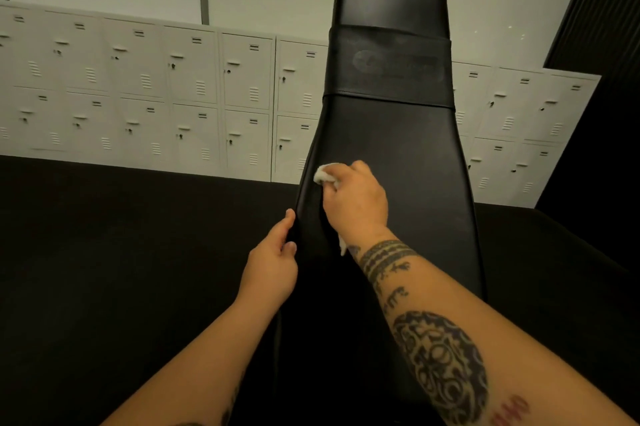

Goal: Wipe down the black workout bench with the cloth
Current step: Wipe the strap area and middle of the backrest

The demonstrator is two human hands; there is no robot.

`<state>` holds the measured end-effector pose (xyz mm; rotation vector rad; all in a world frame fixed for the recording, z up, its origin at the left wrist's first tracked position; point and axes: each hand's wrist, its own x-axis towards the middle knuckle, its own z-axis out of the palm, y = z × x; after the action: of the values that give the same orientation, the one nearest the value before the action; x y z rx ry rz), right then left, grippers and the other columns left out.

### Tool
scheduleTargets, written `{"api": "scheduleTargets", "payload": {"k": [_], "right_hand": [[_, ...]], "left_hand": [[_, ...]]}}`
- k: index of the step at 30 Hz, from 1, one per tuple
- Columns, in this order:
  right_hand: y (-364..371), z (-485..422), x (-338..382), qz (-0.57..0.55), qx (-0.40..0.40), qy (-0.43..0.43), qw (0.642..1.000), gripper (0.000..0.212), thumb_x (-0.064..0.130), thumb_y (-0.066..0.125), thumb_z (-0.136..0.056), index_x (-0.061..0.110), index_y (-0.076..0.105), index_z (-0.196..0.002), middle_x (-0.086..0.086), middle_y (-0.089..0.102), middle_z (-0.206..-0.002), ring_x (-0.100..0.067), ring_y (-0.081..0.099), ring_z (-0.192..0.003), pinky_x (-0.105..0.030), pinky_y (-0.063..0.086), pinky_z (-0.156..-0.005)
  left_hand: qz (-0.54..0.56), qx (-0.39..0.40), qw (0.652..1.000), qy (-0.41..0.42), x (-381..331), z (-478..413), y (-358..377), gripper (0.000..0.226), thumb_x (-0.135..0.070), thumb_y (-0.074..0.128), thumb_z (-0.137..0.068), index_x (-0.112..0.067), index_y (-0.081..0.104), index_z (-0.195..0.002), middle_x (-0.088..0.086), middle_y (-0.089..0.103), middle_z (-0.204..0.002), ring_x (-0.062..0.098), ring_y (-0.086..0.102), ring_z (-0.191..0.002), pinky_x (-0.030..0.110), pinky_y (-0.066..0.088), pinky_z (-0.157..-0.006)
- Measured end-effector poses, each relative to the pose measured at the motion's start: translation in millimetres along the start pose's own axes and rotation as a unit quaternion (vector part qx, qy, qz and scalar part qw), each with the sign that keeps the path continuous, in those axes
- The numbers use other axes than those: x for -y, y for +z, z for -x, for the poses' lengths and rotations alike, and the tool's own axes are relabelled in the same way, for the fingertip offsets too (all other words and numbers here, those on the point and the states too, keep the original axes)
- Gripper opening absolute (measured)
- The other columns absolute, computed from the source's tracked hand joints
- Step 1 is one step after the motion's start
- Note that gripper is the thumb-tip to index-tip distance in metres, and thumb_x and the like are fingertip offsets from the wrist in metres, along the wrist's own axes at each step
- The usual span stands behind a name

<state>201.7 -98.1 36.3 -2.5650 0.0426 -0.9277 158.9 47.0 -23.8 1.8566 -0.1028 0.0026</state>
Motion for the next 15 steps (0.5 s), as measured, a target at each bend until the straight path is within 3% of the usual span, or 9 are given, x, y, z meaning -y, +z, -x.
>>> {"api": "scheduleTargets", "payload": {"k": [1,3,4,6,8,10,12,15], "right_hand": [[2.5,0.0,5.8,0.014,0.014,-0.024,1.0,0.026,0.034,0.052,-0.095,0.04,0.065,-0.116,0.002,0.051,-0.105,-0.025,0.059,-0.093,-0.035,0.05,-0.075],[3.7,14.5,11.2,0.049,0.072,-0.103,0.991,0.026,0.034,0.052,-0.093,0.04,0.065,-0.115,0.003,0.049,-0.102,-0.022,0.056,-0.095,-0.037,0.05,-0.076],[4.0,25.9,11.0,0.064,0.105,-0.145,0.982,0.026,0.034,0.051,-0.093,0.04,0.066,-0.114,0.004,0.048,-0.1,-0.021,0.054,-0.095,-0.037,0.05,-0.076],[1.4,49.5,5.1,0.066,0.144,-0.206,0.966,0.024,0.033,0.052,-0.092,0.04,0.067,-0.109,0.006,0.046,-0.096,-0.02,0.053,-0.092,-0.036,0.049,-0.073],[-2.7,70.0,-2.8,0.057,0.17,-0.231,0.956,0.024,0.032,0.055,-0.091,0.042,0.068,-0.108,0.007,0.045,-0.094,-0.018,0.052,-0.092,-0.034,0.047,-0.07],[-4.9,85.2,-11.6,0.056,0.202,-0.227,0.951,0.026,0.032,0.055,-0.09,0.044,0.068,-0.109,0.009,0.046,-0.096,-0.016,0.05,-0.094,-0.032,0.044,-0.072],[-8.2,90.5,-14.3,0.064,0.243,-0.206,0.946,0.026,0.034,0.055,-0.091,0.046,0.068,-0.109,0.011,0.044,-0.095,-0.015,0.05,-0.095,-0.031,0.044,-0.075],[-20.9,83.1,-4.1,0.071,0.336,-0.174,0.923,0.028,0.032,0.056,-0.088,0.044,0.071,-0.108,0.011,0.048,-0.095,-0.016,0.054,-0.095,-0.034,0.05,-0.08]], "left_hand": [[0.06,0.007,0.998,-0.018,0.7,-1.8,-2.0,0.055,-0.014,0.045,-0.106,-0.052,0.042,-0.146,-0.018,0.054,-0.134,0.012,0.067,-0.093,0.037,0.06,-0.078],[0.205,0.017,0.976,-0.072,-3.1,2.3,-5.7,0.04,-0.018,0.046,-0.105,-0.041,0.061,-0.133,-0.006,0.068,-0.128,0.014,0.069,-0.089,0.034,0.056,-0.073],[0.265,0.023,0.959,-0.096,-4.3,3.5,-8.3,0.032,-0.025,0.046,-0.105,-0.034,0.069,-0.125,-0.001,0.072,-0.119,0.017,0.07,-0.093,0.036,0.054,-0.078],[0.333,0.039,0.935,-0.114,-1.4,0.6,-9.6,0.04,-0.043,0.039,-0.105,-0.027,0.07,-0.126,0.003,0.073,-0.122,0.022,0.063,-0.117,0.044,0.045,-0.098],[0.359,0.047,0.924,-0.119,1.3,-3.3,-9.3,0.056,-0.058,0.031,-0.103,-0.027,0.057,-0.141,-0.001,0.064,-0.138,0.025,0.048,-0.136,0.049,0.031,-0.115],[0.354,0.037,0.928,-0.111,0.2,-3.6,-7.1,0.063,-0.065,0.028,-0.101,-0.027,0.05,-0.146,-0.004,0.055,-0.148,0.026,0.039,-0.145,0.053,0.019,-0.122],[0.313,0.017,0.944,-0.099,-3.1,2.6,-4.8,0.059,-0.06,0.028,-0.104,-0.026,0.049,-0.148,-0.005,0.05,-0.152,0.021,0.035,-0.147,0.045,0.019,-0.12],[0.245,-0.047,0.965,-0.082,-6.0,10.8,-7.2,0.047,-0.047,0.035,-0.107,-0.028,0.051,-0.147,-0.007,0.049,-0.151,0.018,0.038,-0.144,0.037,0.029,-0.107]]}}
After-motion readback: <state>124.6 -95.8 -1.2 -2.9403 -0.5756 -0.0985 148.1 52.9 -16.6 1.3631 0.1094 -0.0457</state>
